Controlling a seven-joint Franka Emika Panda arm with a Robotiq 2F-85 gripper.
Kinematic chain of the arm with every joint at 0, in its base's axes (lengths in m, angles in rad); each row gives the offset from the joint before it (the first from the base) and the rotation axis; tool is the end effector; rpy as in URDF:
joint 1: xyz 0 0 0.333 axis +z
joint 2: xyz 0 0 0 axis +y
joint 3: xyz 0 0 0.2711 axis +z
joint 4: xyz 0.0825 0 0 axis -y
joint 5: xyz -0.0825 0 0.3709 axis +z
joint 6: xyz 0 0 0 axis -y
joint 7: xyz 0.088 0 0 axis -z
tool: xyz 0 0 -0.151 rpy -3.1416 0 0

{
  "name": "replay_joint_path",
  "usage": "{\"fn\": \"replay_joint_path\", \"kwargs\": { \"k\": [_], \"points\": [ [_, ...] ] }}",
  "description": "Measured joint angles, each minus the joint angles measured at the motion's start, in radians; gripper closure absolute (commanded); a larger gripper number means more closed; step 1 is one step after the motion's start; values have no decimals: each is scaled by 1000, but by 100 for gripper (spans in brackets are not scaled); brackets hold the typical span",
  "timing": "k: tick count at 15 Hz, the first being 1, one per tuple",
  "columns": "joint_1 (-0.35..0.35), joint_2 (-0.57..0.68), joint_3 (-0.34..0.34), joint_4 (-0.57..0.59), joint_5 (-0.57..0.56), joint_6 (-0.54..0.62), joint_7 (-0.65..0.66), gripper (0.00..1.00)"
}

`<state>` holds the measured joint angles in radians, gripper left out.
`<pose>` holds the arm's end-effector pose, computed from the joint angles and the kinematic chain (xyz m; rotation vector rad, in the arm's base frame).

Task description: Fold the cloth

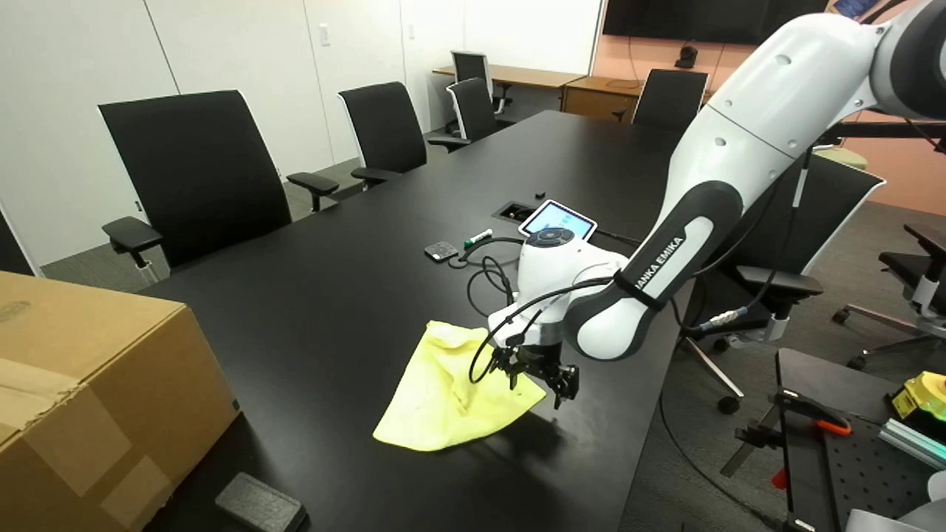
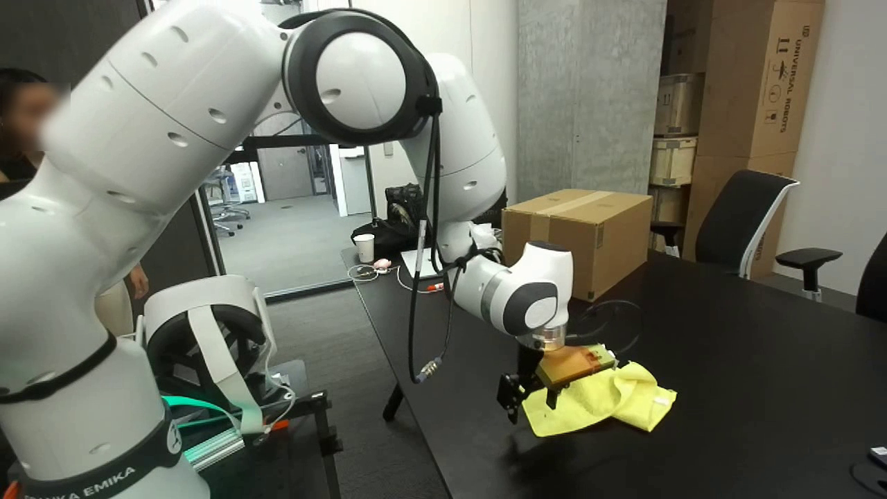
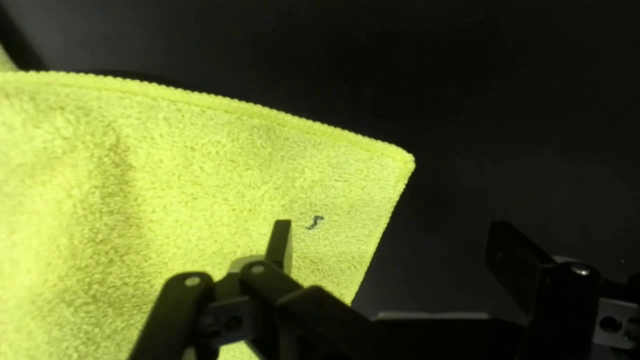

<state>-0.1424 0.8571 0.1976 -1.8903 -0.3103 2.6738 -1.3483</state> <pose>0.5578 0.0480 -0.0102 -2.1372 -2.2481 0.0343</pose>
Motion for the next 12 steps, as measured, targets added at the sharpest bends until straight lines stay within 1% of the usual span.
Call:
{"fn": "replay_joint_path", "kwargs": {
  "k": [3,7,8,9,11,12],
  "points": [
    [15,26,-23,20,-22,16,-66,0],
    [57,53,-82,39,-54,74,-83,0],
    [65,56,-92,41,-57,86,-83,6],
    [73,57,-100,42,-57,93,-83,26],
    [86,56,-114,44,-57,100,-82,41],
    [92,55,-119,47,-57,101,-81,50]
  ]
}}
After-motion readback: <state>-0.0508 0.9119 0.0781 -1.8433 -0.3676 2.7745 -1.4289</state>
